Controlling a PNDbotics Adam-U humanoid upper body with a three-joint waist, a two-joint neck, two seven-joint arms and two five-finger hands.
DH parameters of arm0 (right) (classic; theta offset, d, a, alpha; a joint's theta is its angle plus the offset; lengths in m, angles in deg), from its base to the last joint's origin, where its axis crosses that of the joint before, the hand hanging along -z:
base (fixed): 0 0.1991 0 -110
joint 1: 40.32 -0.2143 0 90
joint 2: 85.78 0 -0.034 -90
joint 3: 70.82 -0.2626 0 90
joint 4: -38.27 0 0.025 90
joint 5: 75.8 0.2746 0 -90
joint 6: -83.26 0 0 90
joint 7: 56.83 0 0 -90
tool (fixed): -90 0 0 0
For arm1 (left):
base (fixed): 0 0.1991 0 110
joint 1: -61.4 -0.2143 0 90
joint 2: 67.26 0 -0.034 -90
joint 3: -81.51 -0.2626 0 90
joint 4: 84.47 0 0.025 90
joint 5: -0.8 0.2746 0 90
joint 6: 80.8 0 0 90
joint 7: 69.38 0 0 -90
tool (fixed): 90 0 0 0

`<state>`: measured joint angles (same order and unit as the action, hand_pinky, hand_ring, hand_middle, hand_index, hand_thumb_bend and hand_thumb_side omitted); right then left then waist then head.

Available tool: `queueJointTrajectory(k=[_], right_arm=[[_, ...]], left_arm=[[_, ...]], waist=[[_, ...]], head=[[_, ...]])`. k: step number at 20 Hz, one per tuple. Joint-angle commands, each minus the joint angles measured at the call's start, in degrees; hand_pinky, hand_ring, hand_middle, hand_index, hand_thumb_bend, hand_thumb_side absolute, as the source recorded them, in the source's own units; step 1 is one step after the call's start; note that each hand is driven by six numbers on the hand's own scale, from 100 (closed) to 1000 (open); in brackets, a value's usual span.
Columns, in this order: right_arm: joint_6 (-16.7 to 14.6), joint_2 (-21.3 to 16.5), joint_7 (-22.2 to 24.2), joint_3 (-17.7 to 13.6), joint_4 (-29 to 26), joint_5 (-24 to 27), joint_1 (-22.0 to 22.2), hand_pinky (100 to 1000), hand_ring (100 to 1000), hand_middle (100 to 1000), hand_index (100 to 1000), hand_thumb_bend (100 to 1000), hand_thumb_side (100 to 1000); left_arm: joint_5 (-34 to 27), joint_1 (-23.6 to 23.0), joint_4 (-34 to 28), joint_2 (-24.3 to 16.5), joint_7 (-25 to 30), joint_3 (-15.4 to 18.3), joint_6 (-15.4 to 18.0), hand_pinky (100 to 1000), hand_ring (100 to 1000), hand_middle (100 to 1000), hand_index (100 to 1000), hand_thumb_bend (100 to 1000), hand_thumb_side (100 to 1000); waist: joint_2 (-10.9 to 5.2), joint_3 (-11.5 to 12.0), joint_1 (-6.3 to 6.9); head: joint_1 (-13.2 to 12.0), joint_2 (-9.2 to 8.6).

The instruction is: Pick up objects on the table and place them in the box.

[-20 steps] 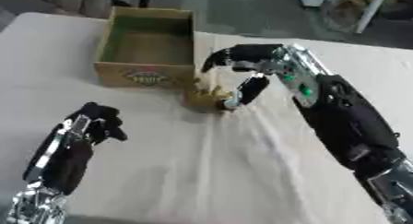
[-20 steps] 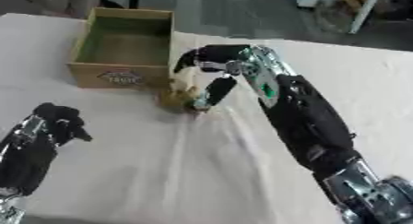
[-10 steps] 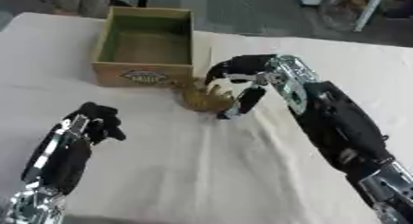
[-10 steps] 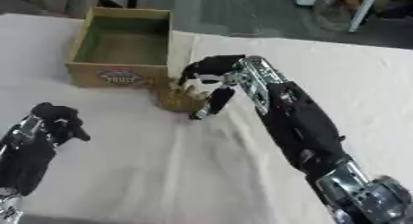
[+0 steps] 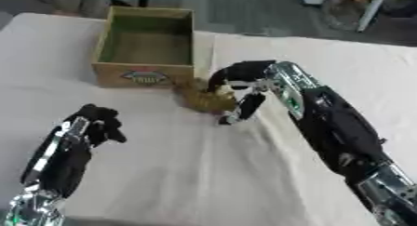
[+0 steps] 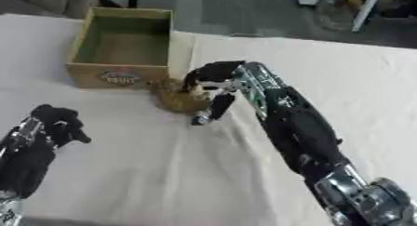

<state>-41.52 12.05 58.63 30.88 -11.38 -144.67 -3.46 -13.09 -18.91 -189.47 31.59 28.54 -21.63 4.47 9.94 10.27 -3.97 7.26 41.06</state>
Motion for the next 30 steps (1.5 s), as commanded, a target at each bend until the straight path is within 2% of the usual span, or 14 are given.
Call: queueJointTrajectory(k=[1, 10, 11, 12, 13, 14, 15, 16, 17, 21, 26, 27, 30], right_arm=[[0.1, -0.4, -1.3, -0.6, 0.5, -2.0, -1.0, 785, 867, 864, 879, 441, 649], [0.2, 0.2, -3.2, -1.3, 2.8, -4.6, -1.3, 694, 785, 800, 840, 447, 675], [0.1, 0.2, -3.4, -1.3, 2.9, -4.7, -1.4, 622, 723, 743, 792, 452, 686], [0.1, 0.2, -3.6, -1.4, 3.0, -4.8, -1.4, 602, 705, 728, 779, 454, 688], [0.1, 0.1, -3.8, -1.4, 3.1, -4.9, -1.4, 537, 638, 674, 739, 443, 688], [0.1, 0.1, -3.9, -1.5, 3.1, -4.9, -1.4, 528, 628, 666, 733, 435, 687], [0.1, 0.0, -4.1, -1.5, 3.2, -5.1, -1.5, 455, 560, 602, 674, 382, 679], [0.2, 0.0, -4.3, -1.5, 3.2, -5.2, -1.5, 455, 560, 602, 674, 382, 679], [0.2, 0.0, -4.6, -1.5, 3.1, -5.4, -1.5, 365, 488, 538, 589, 328, 666], [0.6, -0.3, -5.8, -1.4, 2.9, -5.9, -1.4, 198, 344, 388, 413, 184, 610], [0.6, -0.3, -6.6, -1.4, 3.0, -6.3, -1.3, 198, 344, 388, 413, 184, 610], [0.8, -0.5, -6.8, -1.6, 2.8, -6.3, -1.3, 131, 240, 252, 286, 113, 590], [1.3, -1.3, -7.6, -1.9, 1.1, -4.9, -1.4, 121, 227, 241, 279, 100, 577]], left_arm=[[-0.1, 0.4, -0.8, -0.4, 0.2, -0.1, 0.0, 576, 498, 514, 657, 100, 735], [-0.1, 0.3, -0.8, -0.3, 0.3, -0.1, 0.0, 576, 498, 514, 657, 100, 736], [-0.1, 0.3, -0.8, -0.3, 0.3, -0.1, 0.0, 576, 498, 514, 657, 100, 736], [-0.1, 0.3, -0.8, -0.3, 0.3, -0.1, 0.0, 576, 498, 514, 657, 100, 736], [-0.1, 0.3, -0.8, -0.3, 0.3, -0.1, 0.0, 576, 498, 514, 657, 100, 736], [-0.1, 0.3, -0.7, -0.3, 0.3, -0.1, 0.0, 576, 498, 514, 657, 100, 736], [-0.1, 0.3, -0.7, -0.3, 0.3, -0.1, 0.0, 576, 498, 514, 658, 100, 736], [-0.1, 0.3, -0.7, -0.3, 0.3, -0.1, 0.0, 576, 498, 514, 658, 100, 736], [-0.1, 0.3, -0.7, -0.3, 0.3, -0.1, 0.0, 576, 498, 514, 658, 100, 736], [-0.1, 0.4, -0.8, -0.3, 0.3, -0.1, 0.0, 576, 498, 514, 658, 100, 735], [-0.1, 0.4, -0.8, -0.3, 0.3, -0.1, 0.0, 576, 498, 514, 658, 100, 735], [-0.1, 0.4, -0.8, -0.4, 0.3, -0.1, 0.0, 576, 498, 514, 658, 100, 734], [-0.2, 0.5, -0.8, -0.4, 0.3, -0.1, 0.0, 576, 498, 515, 658, 100, 734]], waist=[[-0.82, 0.1, 0.48], [-0.78, 0.3, 0.48], [-0.78, 0.3, 0.46], [-0.79, 0.3, 0.43], [-0.8, 0.3, 0.41], [-0.81, 0.4, 0.4], [-0.82, 0.4, 0.38], [-0.83, 0.4, 0.37], [-0.84, 0.4, 0.37], [-0.85, 0.3, 0.37], [-0.85, 0.3, 0.37], [-0.87, 0.2, 0.39], [-0.9, 0.1, 0.43]], head=[[0.3, 0.05], [0.5, 0.17], [0.5, 0.16], [0.5, 0.15], [0.5, 0.14], [0.5, 0.13], [0.5, 0.11], [0.5, 0.1], [0.5, 0.09], [0.5, 0.06], [0.5, 0.04], [0.5, 0.04], [0.4, -0.03]])
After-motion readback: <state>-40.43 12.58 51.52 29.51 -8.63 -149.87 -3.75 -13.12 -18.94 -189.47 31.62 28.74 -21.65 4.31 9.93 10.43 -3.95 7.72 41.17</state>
